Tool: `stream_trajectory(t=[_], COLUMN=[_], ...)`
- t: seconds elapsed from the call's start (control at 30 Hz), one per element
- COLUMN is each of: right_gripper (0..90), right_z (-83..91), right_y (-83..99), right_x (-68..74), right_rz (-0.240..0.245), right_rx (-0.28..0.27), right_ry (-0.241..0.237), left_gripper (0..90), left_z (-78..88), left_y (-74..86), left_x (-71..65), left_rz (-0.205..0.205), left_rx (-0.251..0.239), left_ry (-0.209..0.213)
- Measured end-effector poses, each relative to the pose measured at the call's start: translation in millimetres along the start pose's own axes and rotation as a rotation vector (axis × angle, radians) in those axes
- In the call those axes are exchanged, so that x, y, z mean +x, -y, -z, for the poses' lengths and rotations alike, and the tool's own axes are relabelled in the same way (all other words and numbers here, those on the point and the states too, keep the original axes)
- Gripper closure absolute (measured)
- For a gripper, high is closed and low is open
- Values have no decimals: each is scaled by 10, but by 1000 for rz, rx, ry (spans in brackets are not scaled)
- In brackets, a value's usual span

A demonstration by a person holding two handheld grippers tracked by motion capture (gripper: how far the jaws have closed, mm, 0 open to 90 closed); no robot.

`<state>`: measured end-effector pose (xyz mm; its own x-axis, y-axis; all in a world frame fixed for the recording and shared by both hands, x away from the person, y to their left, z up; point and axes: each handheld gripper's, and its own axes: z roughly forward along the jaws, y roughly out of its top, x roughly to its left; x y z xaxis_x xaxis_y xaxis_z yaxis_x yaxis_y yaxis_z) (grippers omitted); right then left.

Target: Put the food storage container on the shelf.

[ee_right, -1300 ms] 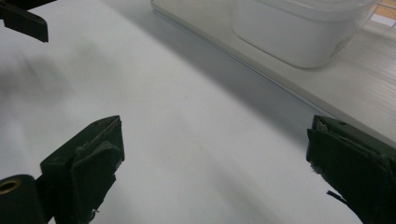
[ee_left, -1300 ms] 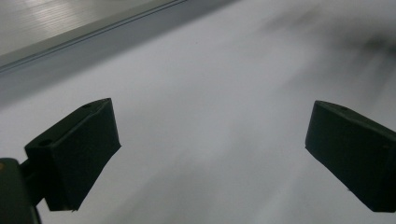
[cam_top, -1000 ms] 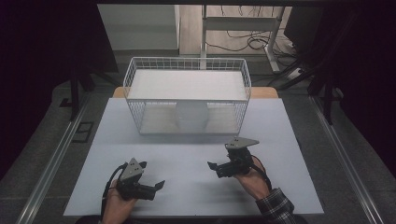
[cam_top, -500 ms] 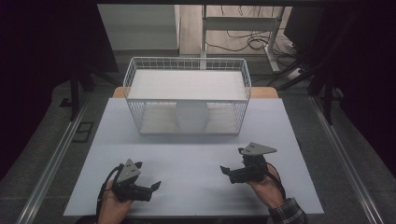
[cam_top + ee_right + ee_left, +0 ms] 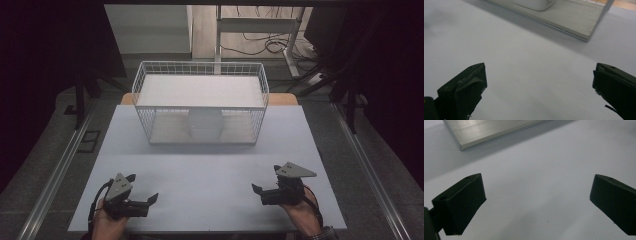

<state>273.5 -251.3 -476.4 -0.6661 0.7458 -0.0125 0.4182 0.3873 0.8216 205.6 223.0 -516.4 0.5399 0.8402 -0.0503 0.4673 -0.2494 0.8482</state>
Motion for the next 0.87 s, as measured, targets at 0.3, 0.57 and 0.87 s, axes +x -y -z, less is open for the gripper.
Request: stream_trajectory(t=[0.3,0.57,0.87], right_gripper=[0,0,0], right_z=[130,110,123], right_y=[233,424,431], right_x=[-53,-41,-54], right_rz=[-44,-75,-93], right_rx=[32,108,100], right_ry=[19,1,14], left_gripper=[0,0,0], left_z=[45,6,-8], left_y=[93,137,150], left_x=[51,65,82], left_rz=[24,30,53], left_rx=[0,56,69], left_ry=[-10,-17,-8])
